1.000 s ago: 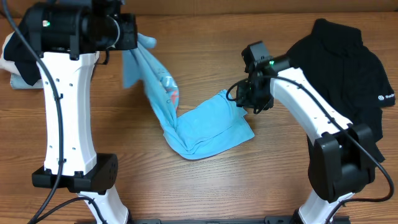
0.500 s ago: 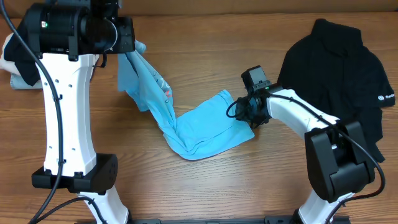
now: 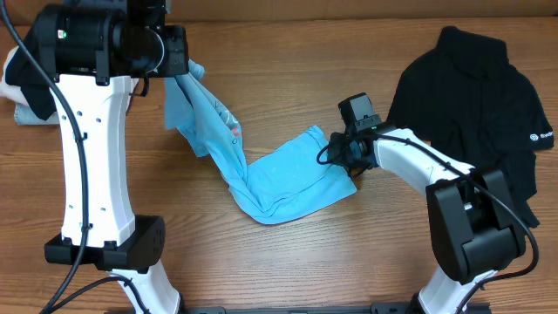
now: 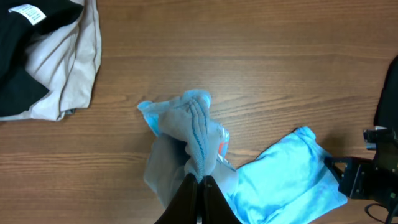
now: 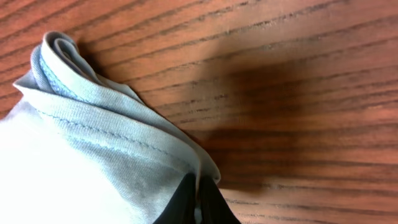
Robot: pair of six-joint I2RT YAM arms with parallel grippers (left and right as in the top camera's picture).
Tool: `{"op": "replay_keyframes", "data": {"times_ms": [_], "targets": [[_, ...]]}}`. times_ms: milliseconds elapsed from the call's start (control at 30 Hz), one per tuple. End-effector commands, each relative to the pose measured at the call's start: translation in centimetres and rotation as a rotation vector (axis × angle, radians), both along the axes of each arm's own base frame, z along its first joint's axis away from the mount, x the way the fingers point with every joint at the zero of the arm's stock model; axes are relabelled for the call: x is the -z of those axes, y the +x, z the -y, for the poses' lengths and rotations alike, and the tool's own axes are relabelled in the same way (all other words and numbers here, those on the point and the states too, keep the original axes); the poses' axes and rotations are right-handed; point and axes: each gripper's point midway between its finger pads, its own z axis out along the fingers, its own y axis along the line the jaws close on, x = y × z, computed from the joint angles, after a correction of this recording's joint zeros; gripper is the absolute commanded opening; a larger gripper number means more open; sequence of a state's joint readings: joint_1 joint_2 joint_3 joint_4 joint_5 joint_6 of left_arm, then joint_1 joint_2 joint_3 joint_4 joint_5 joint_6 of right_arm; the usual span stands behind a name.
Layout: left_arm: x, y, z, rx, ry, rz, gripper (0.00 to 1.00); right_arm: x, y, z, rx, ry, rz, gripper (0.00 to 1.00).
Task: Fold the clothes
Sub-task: 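Lift and stretch the shirt between both grippers, shaking it out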
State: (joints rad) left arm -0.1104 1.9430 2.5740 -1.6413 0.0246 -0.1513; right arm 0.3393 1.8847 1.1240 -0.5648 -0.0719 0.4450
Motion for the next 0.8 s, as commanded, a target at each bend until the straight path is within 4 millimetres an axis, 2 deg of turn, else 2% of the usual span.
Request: {"op": "replay_keyframes", "data": {"times_ms": [0, 67, 200, 233, 267, 333, 400, 533, 633, 767], "targets": [[-1.9, -0.7, -0.8, -0.032, 0.023, 0.055, 0.04, -3.5, 1.7, 0.6, 0.029, 0.021, 0.056, 0.04], [-2.4, -0.8, -1.8, -0.06, 0.048, 0.072, 0.04, -6.3, 2.7, 1.3, 0.045, 0.035, 0.08, 0.04], [-4.6, -1.8, -4.2, -0.144, 0.033, 0.136, 0.04, -16.6, 4.8, 4.1, 0.082, 0.084, 0.179, 0.04], [-5.5, -2.2, -5.4, -0.183, 0.025, 0.162, 0.04, -20.2, 4.9, 5.6, 0.116, 0.088, 0.207, 0.04], [-6.1, -2.5, -6.2, -0.212, 0.02, 0.179, 0.04, -22.1, 4.8, 6.4, 0.13, 0.088, 0.224, 0.04], [-7.4, -3.6, -8.4, -0.278, 0.013, 0.219, 0.04, -27.8, 3.9, 8.9, 0.155, 0.076, 0.277, 0.04], [-8.2, -4.4, -9.6, -0.313, 0.014, 0.242, 0.04, -31.4, 2.7, 10.6, 0.165, 0.061, 0.311, 0.04], [-9.8, -6.3, -11.9, -0.382, 0.022, 0.288, 0.04, -36.4, 0.0, 13.1, 0.193, 0.036, 0.372, 0.04], [-10.5, -7.3, -12.8, -0.413, 0.027, 0.31, 0.04, -38.8, -1.7, 14.3, 0.227, 0.03, 0.41, 0.04], [-10.9, -8.0, -13.2, -0.421, 0.037, 0.32, 0.04, -40.9, -3.2, 15.4, 0.26, 0.025, 0.464, 0.04]]}}
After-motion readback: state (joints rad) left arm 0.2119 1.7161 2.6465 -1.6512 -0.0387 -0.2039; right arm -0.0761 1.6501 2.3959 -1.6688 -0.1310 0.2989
